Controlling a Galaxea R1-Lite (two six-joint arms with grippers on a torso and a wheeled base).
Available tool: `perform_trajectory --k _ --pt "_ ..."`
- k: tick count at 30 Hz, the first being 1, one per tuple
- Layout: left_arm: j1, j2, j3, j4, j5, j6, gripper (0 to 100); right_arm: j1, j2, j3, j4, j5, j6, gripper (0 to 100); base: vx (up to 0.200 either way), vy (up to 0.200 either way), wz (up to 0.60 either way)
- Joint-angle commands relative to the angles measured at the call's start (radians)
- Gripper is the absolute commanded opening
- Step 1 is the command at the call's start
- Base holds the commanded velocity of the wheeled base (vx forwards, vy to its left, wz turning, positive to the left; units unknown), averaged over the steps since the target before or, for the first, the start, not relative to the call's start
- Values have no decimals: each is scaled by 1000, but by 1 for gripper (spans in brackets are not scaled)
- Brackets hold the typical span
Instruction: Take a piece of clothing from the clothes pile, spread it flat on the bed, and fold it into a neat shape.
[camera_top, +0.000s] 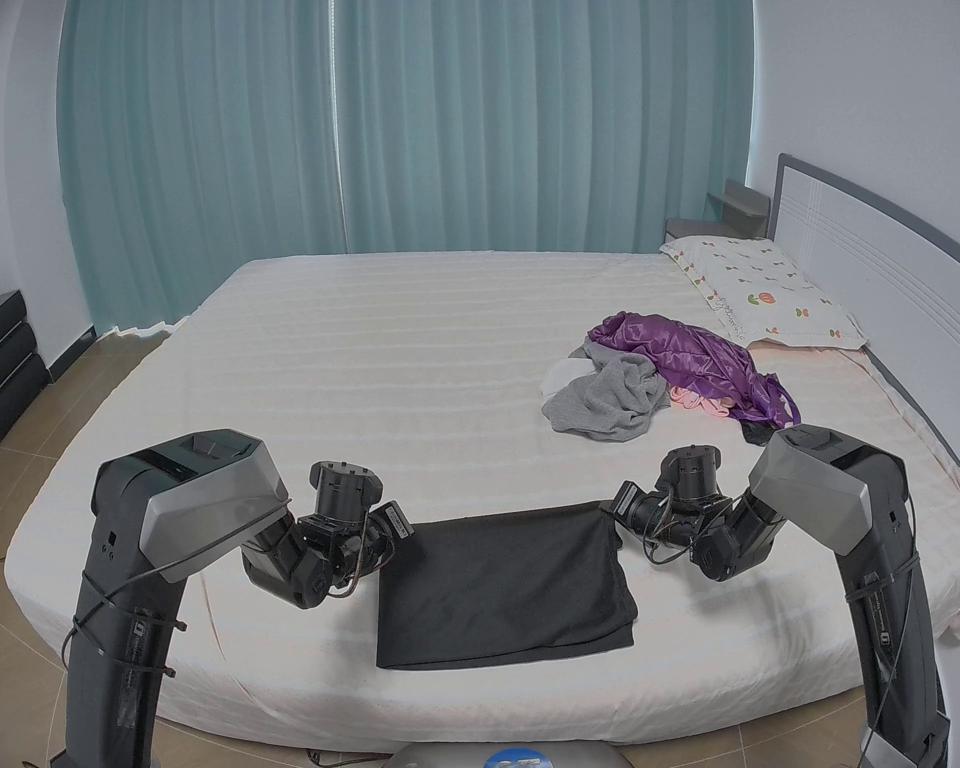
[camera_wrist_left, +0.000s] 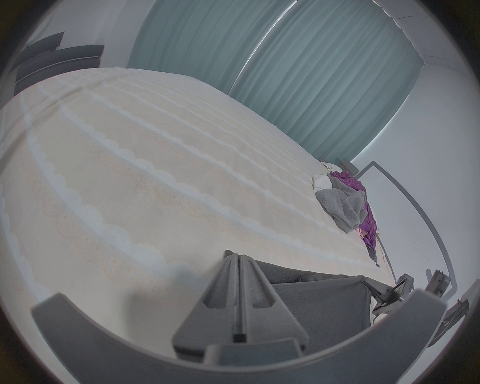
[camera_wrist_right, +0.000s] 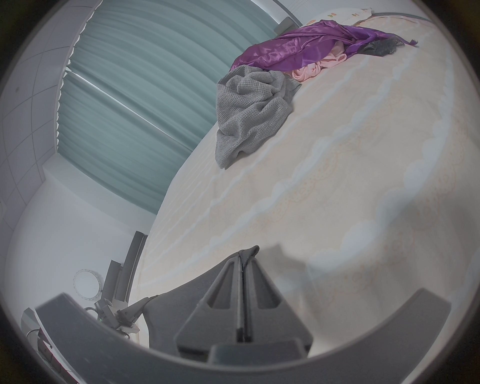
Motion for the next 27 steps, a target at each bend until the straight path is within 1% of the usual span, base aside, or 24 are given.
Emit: perform_trajectory --k 1,2,3,4,11,13,16,18,19,21,22,23,27 --pt "0 2 0 0 0 0 0 0 0 0 0 0 0 0 0 0 0" --pt "0 2 0 0 0 -2 0 -1 0 0 0 0 0 0 0 0 0" --pt "0 2 0 0 0 -2 100 -1 0 0 1 0 0 0 0 0 0" --pt "0 2 0 0 0 -2 100 0 0 0 3 0 0 100 0 0 0" --pt "2 -3 1 0 0 -5 100 -3 -9 15 -17 0 1 100 0 0 0" --pt "3 -10 14 -2 2 -32 100 -8 -16 45 -42 -6 -5 100 0 0 0" --pt "11 -53 43 0 -1 -103 100 -20 -73 144 -104 -12 -11 100 0 0 0" --pt "15 -98 90 -2 -15 -150 100 -29 -141 264 -158 -3 -11 100 0 0 0" --pt "15 -110 101 -2 -18 -157 100 -29 -153 298 -167 -1 -13 100 0 0 0" --pt "14 -136 153 -3 -37 -163 100 -23 -194 426 -209 6 -16 100 0 0 0" --pt "14 -136 153 -3 -37 -163 100 -23 -194 426 -209 6 -16 100 0 0 0" --pt "14 -147 176 -10 -52 -164 100 -18 -219 489 -250 35 -20 100 -200 0 0" --pt "14 -147 178 -11 -55 -164 100 -14 -231 534 -252 109 -29 100 -200 0 0"
